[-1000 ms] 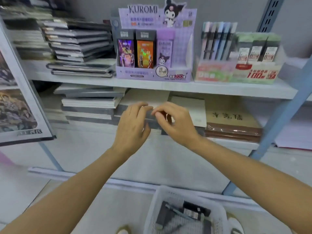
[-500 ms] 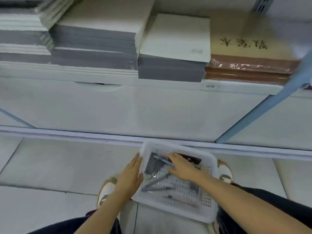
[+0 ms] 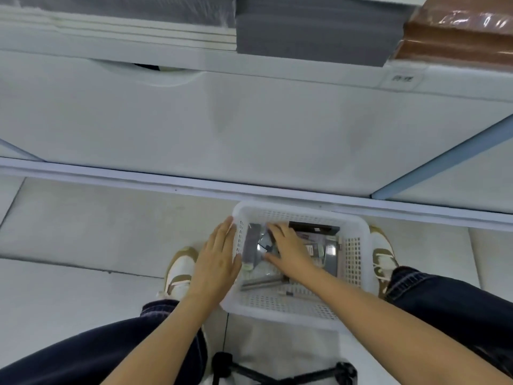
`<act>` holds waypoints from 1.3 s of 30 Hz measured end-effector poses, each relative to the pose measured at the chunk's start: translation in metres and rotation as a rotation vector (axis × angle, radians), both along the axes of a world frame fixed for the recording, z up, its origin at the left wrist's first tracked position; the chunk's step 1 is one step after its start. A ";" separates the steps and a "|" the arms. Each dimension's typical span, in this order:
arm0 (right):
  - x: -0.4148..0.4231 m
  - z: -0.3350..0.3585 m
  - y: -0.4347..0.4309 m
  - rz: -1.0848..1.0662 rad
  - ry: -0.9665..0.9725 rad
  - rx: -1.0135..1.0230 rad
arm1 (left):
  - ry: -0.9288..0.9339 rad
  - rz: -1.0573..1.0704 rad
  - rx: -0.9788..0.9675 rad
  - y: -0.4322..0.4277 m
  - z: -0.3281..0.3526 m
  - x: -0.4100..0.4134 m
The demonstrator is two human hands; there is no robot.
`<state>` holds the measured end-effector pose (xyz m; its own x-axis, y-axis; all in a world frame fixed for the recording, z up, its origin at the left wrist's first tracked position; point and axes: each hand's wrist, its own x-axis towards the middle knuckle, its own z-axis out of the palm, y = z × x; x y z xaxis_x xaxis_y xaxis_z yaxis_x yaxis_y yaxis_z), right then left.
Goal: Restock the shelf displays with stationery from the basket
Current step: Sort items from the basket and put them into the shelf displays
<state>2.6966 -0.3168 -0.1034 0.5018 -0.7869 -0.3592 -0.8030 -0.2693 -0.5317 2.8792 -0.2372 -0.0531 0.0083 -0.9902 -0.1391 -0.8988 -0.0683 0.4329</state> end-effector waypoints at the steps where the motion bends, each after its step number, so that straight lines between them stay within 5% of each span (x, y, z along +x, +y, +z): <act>1: 0.004 -0.001 0.002 0.020 0.042 0.000 | 0.000 -0.029 0.006 0.001 -0.002 -0.001; 14: -0.018 -0.004 0.012 0.124 -0.028 0.222 | -0.024 -0.054 0.030 0.002 -0.008 0.003; 20: -0.034 0.013 -0.006 -0.120 -0.177 0.338 | -0.032 -0.051 -0.129 -0.011 0.009 -0.002; 23: -0.034 0.035 -0.022 -0.199 -0.290 0.312 | 0.180 -0.086 -0.095 -0.022 0.018 -0.016; 27: -0.025 0.067 -0.032 -0.212 -0.440 0.367 | 0.614 0.083 0.432 -0.034 0.030 -0.042; 30: -0.018 0.078 -0.033 -0.226 -0.492 0.398 | 0.929 0.213 0.588 -0.036 0.031 -0.042; 35: -0.010 0.081 -0.027 -0.506 -0.603 0.321 | 1.081 0.428 0.538 -0.030 0.024 -0.026; 39: 0.004 0.078 -0.018 -0.500 -0.662 0.451 | 1.097 0.274 0.632 -0.030 0.026 -0.021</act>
<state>2.7010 -0.3348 -0.0253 0.3547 -0.8221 -0.4453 -0.2676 0.3671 -0.8909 2.8584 -0.2669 -0.0269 -0.2167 -0.7348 -0.6427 -0.0212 -0.6547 0.7556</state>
